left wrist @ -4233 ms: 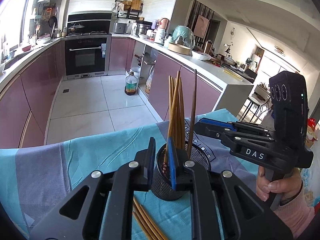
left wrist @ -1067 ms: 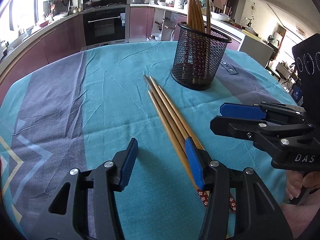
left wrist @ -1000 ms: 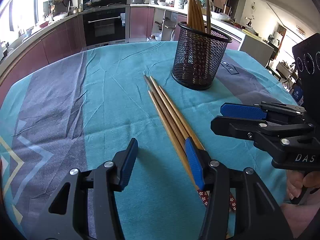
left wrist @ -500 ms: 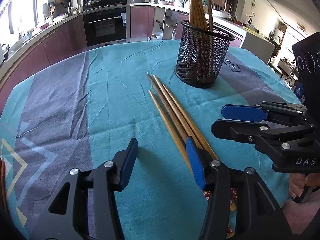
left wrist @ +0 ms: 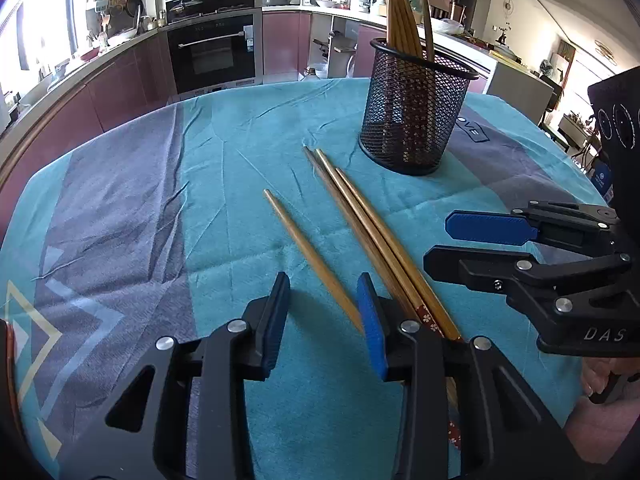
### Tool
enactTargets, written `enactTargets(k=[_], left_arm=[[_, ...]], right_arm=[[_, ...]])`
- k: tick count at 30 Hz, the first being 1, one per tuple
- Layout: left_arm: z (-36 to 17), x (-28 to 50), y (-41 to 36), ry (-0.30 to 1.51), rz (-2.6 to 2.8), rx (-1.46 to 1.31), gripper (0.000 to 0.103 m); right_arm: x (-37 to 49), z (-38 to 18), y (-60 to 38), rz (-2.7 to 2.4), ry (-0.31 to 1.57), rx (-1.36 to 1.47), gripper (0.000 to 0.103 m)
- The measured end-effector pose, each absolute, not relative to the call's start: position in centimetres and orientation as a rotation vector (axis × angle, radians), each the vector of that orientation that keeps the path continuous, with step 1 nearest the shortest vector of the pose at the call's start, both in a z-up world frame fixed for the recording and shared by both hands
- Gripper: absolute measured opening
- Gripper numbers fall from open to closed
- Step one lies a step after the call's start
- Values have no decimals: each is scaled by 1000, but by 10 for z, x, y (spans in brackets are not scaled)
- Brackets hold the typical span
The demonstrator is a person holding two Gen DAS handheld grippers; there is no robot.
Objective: Organize utensils
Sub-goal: 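Withdraw both open grippers from the cup back over the remaining chopsticks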
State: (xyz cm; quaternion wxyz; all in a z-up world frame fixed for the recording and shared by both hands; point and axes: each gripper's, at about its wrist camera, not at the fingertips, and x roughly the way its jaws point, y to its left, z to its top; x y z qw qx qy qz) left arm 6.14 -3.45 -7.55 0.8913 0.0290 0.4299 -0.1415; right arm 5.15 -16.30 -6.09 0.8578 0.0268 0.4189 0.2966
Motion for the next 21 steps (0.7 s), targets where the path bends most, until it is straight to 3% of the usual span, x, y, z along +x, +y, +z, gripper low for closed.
enactTargets(k=[21], left_arm=[[-76, 70, -29, 896, -325, 18, 24]], right_arm=[[53, -69, -148, 545, 888, -67, 35]])
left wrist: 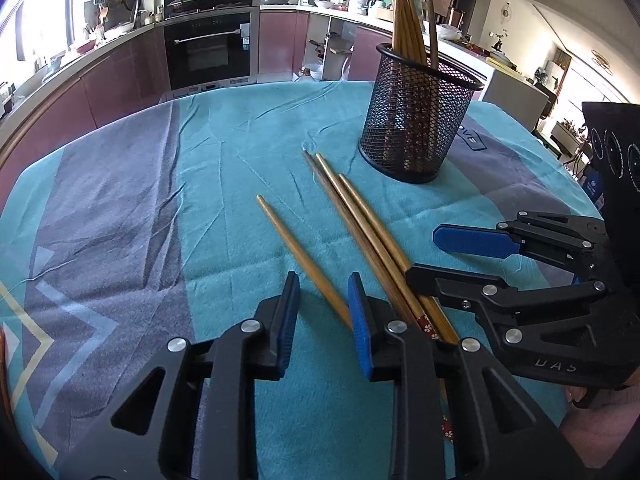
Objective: Organize utensils
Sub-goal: 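Withdraw both open grippers from the cup back over the remaining chopsticks, then grasp a chopstick with the left gripper while the right gripper grasps another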
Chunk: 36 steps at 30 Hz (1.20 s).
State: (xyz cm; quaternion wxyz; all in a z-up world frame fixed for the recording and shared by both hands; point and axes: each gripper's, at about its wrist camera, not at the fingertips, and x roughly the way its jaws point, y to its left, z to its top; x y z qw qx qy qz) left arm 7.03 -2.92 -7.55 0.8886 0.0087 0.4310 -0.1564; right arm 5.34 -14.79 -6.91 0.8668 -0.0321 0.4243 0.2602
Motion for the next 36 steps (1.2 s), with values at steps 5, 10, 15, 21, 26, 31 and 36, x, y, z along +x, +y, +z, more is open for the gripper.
enactTargets(k=[5, 10, 15, 21, 26, 31, 36], left_arm=[[-76, 73, -28, 898, -336, 16, 20], [-76, 76, -30, 897, -340, 19, 20], [-77, 80, -30, 897, -351, 15, 17], [-76, 81, -28, 897, -359, 6, 16], [-76, 81, -28, 900, -344, 10, 18], [-76, 83, -28, 903, -340, 6, 18], [-77, 84, -30, 903, -332, 6, 17]], right_arm=[[54, -70, -144, 523, 891, -102, 30], [59, -70, -138, 518, 890, -112, 30], [64, -71, -132, 521, 886, -119, 28], [67, -70, -135, 526, 885, -118, 15], [68, -70, -138, 527, 887, -118, 13], [72, -70, -139, 527, 891, -107, 13], [73, -70, -141, 525, 891, -82, 10]])
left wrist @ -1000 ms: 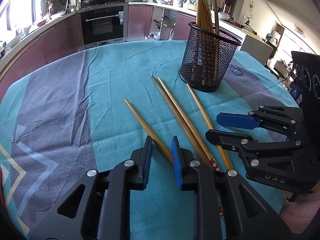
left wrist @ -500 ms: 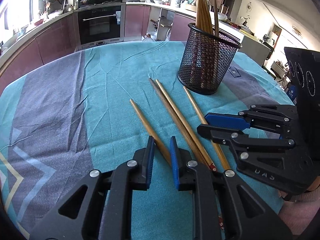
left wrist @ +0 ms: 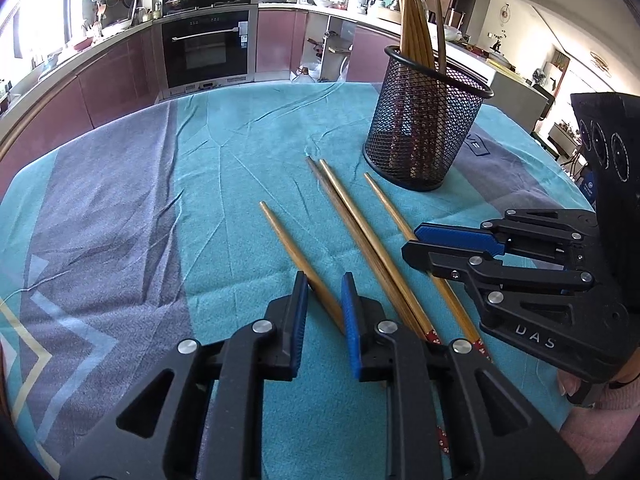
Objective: Organize utensils
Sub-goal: 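Grasp a chopstick with the left gripper while the right gripper grasps another, then lift both held chopsticks up toward the mesh cup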
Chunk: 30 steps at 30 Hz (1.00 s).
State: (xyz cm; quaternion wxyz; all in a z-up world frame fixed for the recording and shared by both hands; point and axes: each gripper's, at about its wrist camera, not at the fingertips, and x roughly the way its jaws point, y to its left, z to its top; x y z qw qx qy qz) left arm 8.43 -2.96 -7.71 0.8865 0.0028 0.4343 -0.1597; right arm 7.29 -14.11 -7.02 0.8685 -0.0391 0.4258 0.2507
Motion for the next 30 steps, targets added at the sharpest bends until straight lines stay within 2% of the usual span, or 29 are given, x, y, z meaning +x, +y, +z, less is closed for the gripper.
enactTargets(k=[6, 16, 30], left_arm=[[-77, 84, -31, 902, -324, 2, 17], [-75, 83, -28, 903, -313, -22, 10], [-66, 78, -24, 887, -316, -35, 8]], right_arm=[[75, -70, -147, 524, 896, -47, 5], [72, -63, -155, 543, 877, -14, 5], [60, -36, -177, 589, 811, 72, 5]])
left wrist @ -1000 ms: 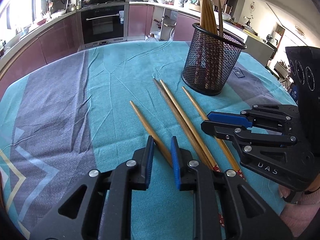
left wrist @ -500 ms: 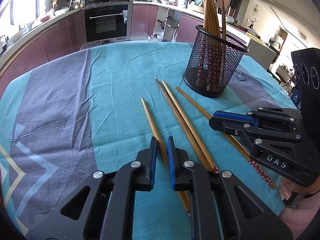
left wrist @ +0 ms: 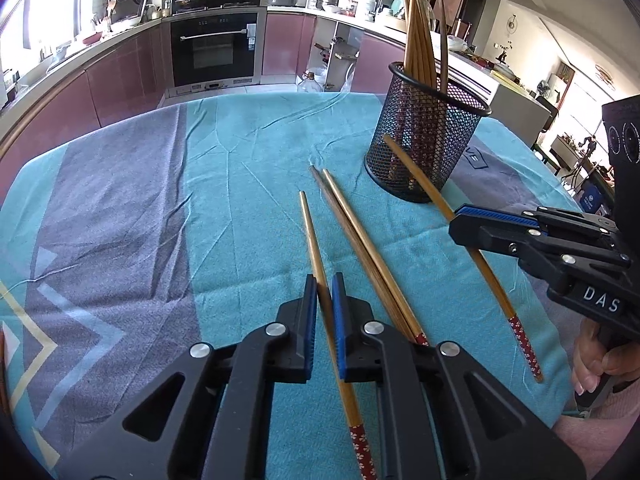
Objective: Organize utensils
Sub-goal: 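Lift both held chopsticks up toward the mesh cup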
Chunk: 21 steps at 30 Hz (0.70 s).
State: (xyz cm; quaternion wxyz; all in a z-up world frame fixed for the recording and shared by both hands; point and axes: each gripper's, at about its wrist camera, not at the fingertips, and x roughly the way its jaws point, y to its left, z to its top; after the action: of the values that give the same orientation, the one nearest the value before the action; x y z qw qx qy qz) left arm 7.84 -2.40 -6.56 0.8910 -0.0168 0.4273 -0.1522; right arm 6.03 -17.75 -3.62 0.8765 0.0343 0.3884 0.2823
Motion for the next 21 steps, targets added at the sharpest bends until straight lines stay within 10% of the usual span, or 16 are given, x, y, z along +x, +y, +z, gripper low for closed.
enactTargets(k=[21], left_arm=[[-32, 62, -11, 811, -343, -61, 4]], right_arm=[[56, -7, -202, 578, 715, 126, 5]])
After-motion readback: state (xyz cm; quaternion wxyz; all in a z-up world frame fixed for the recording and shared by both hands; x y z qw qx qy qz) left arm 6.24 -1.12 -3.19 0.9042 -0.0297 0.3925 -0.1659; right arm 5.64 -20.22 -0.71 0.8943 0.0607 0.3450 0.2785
